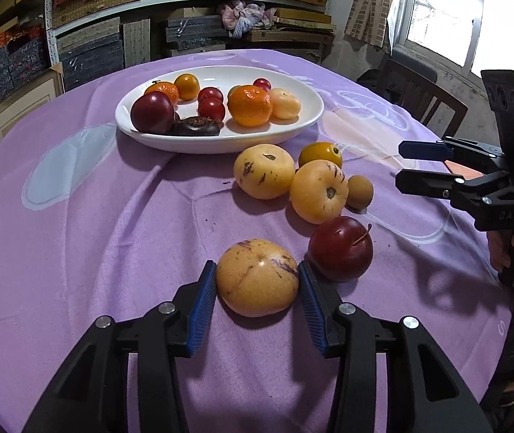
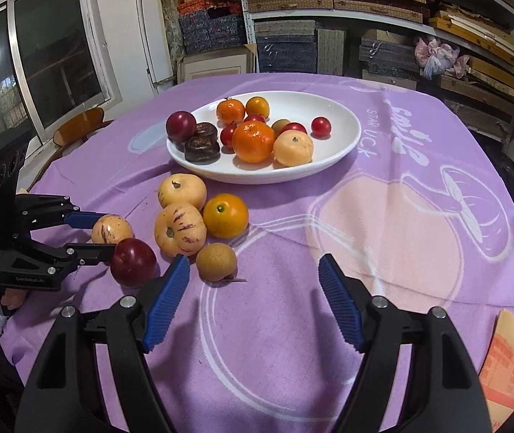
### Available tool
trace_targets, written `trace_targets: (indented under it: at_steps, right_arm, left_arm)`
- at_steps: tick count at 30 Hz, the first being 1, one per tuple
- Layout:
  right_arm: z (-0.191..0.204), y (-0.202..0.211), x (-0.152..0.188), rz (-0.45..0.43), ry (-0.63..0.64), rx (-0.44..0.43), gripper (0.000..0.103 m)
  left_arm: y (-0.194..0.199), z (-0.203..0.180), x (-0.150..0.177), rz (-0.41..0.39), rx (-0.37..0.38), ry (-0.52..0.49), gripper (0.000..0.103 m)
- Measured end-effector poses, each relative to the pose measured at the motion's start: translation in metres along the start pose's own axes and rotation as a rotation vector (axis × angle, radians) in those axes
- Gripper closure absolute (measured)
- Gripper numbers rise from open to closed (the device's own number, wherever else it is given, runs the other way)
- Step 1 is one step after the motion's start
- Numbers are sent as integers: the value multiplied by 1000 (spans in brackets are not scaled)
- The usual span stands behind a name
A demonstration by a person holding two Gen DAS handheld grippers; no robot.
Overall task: Organize fruits
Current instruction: 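Close the left tool on a yellow speckled fruit while the right tool grasps a small brown fruit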
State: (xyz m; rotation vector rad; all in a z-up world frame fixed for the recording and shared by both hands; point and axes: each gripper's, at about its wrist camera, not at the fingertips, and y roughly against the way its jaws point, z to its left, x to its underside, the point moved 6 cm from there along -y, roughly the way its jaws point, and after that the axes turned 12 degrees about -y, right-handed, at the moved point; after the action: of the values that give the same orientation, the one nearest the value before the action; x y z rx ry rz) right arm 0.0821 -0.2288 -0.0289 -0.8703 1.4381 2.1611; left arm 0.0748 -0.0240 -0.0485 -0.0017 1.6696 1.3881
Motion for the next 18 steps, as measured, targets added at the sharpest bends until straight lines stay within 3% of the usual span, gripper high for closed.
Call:
trace_targets:
  at_steps: [6, 12, 15, 18]
  right_arm:
    - [16, -14, 5, 40, 50, 1, 32]
    - [29, -32, 5, 90, 70, -15, 56]
    - [30, -39, 6, 108, 74, -9, 59]
    - [30, -43, 8, 124, 65, -16, 73]
  left_arm:
    - [11, 3, -5, -52, 6, 22, 57]
    - [19, 15, -11, -79, 2, 75, 57]
    - [21, 21, -18, -85, -17, 89, 57]
    - [20, 26, -23, -73, -29, 100, 57]
